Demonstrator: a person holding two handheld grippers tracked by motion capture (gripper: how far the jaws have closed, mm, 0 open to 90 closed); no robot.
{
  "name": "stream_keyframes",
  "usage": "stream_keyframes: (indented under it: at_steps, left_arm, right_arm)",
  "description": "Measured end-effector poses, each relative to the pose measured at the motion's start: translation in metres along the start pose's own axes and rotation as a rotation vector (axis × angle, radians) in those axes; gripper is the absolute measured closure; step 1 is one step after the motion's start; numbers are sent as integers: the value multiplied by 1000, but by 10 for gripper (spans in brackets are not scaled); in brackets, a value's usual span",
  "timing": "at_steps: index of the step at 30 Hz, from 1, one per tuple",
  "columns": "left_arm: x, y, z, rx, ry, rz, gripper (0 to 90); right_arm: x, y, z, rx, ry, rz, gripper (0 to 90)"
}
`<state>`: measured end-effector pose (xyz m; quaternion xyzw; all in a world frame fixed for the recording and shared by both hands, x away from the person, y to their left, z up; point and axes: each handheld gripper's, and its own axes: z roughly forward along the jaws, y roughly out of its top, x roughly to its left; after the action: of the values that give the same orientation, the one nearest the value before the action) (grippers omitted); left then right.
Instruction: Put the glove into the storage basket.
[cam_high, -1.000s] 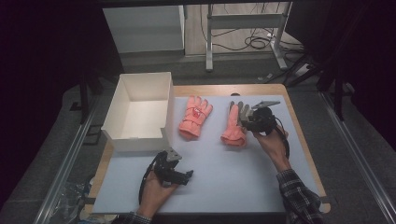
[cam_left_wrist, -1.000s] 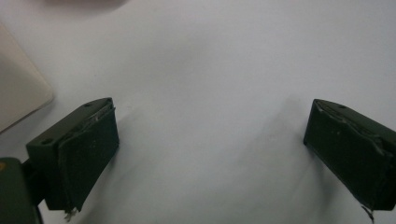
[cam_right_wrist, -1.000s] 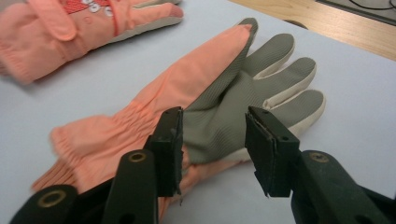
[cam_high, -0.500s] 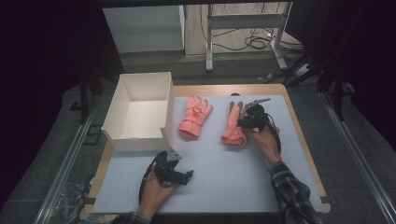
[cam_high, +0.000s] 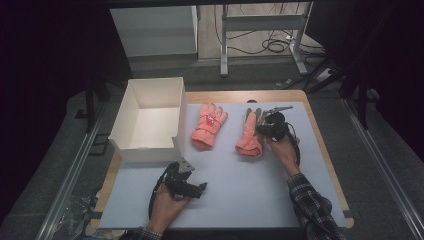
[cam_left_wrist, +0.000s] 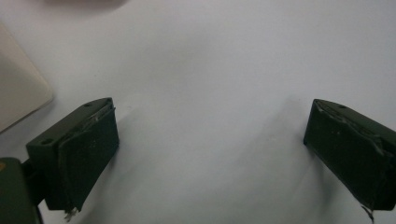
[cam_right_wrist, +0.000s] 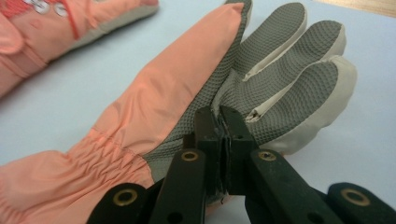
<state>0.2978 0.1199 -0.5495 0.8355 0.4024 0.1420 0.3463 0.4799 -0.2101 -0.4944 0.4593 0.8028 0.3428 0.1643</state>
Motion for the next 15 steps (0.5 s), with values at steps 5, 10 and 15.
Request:
stream_keyframes:
  at_steps: [5,10,15]
  left_arm:
    - [0,0,0,0,0,0,31]
    - [0,0,0,0,0,0,31]
    - [0,0,0,0,0,-1,31]
  right_arm:
    - [5,-3,-9,-30,39,2,871]
    - [11,-4,-22,-49,81,10,871]
    - [19,-8,-36,-73,139,23,870]
